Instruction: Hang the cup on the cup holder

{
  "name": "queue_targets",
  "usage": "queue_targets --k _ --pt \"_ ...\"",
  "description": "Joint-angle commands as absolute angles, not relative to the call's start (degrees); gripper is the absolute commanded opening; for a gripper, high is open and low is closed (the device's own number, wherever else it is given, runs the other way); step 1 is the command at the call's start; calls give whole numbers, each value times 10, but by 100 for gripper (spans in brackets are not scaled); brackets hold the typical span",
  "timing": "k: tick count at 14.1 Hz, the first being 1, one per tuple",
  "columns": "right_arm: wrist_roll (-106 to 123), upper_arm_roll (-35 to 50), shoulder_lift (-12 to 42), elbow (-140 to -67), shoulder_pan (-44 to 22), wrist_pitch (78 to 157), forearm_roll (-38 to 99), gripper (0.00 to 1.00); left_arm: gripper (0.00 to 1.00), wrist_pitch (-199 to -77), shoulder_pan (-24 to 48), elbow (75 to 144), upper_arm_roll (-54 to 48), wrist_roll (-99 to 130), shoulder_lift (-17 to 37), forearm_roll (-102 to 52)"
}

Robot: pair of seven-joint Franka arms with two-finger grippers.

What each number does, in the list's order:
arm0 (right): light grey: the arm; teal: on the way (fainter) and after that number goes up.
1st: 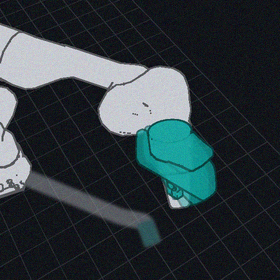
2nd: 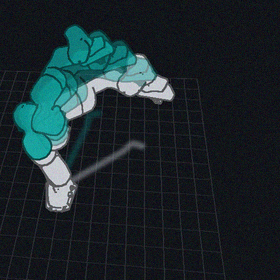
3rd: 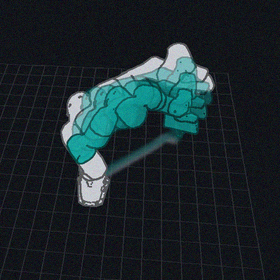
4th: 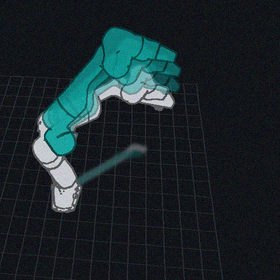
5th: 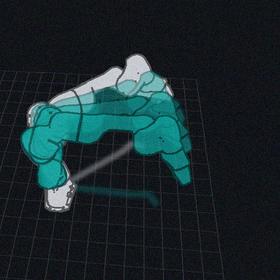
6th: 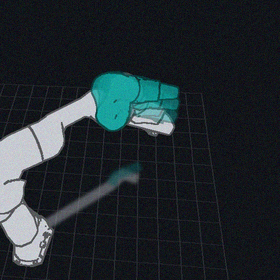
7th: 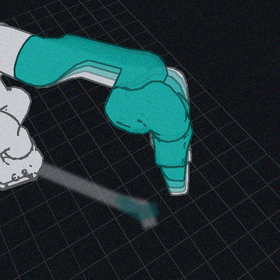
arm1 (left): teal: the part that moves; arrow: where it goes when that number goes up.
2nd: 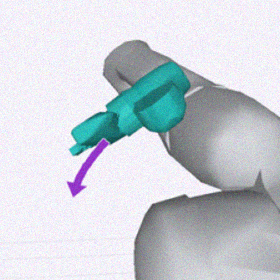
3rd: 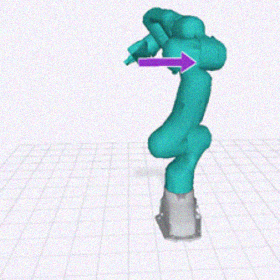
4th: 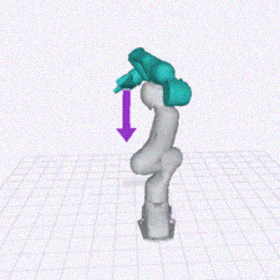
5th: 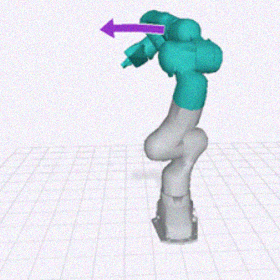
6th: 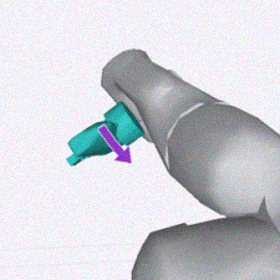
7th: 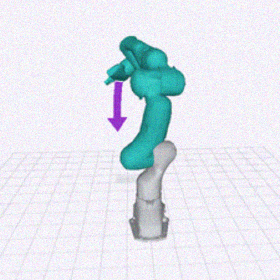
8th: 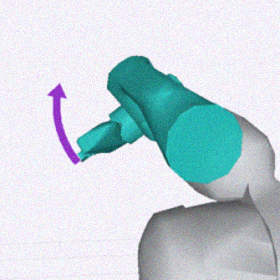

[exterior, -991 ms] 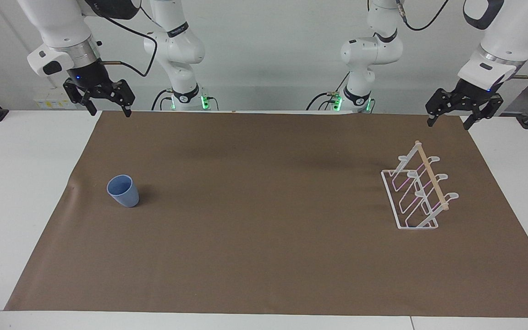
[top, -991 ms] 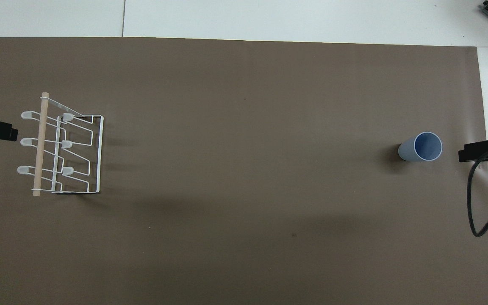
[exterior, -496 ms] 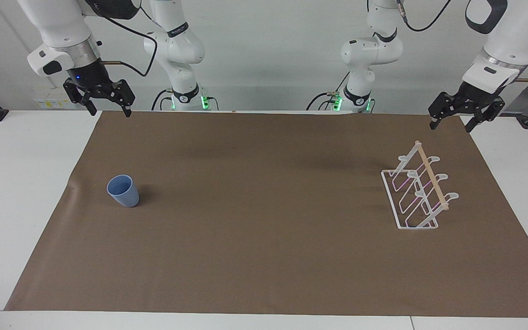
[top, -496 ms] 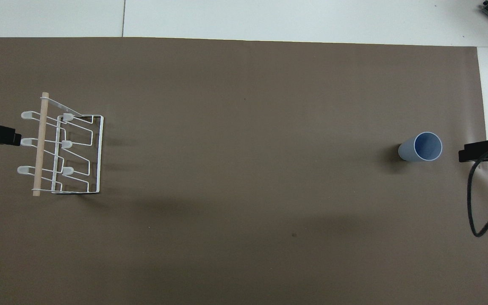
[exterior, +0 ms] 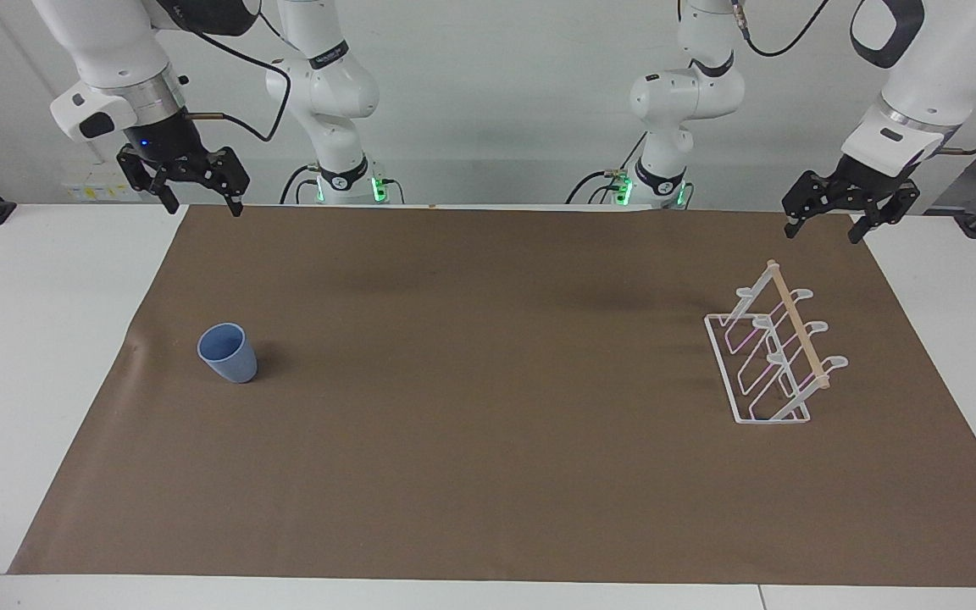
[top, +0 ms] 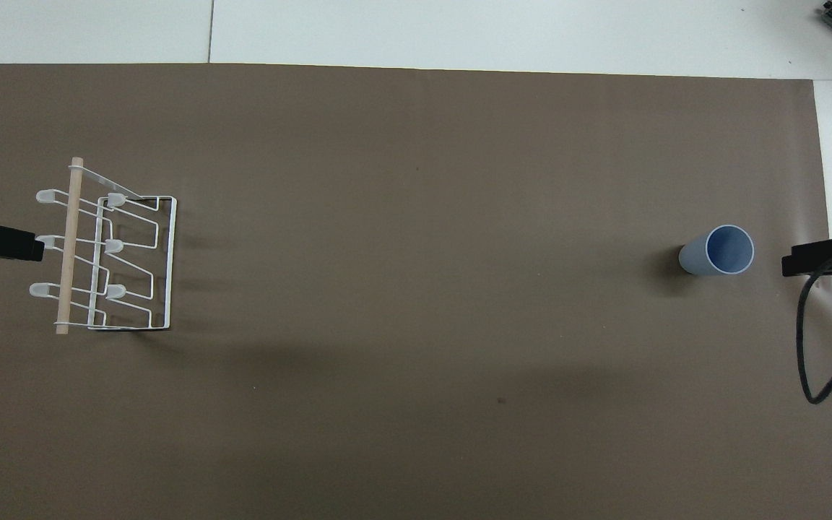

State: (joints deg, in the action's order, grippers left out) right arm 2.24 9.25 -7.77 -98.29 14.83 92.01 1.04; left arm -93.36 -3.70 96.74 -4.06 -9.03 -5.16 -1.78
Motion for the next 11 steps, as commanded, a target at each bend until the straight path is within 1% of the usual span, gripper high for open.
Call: queue_targets --k 1,4,8,9,11 --pt "33 94 -91 -996 154 914 24 100 100 -943 -28 990 -37 -83 -69 -24" --pt "33 89 -91 -995 163 917 24 100 100 -945 -28 1000 -37 -88 -75 -24" --pt "36 89 -97 -1009 153 926 24 100 100 -947 -29 1000 -37 -88 -76 -24" --pt "38 90 -101 -1020 153 941 24 100 100 -947 -29 1001 -37 -88 -76 -24" --pt "42 89 -116 -1064 153 1001 24 100 100 -947 -28 1003 -37 -89 -76 -24"
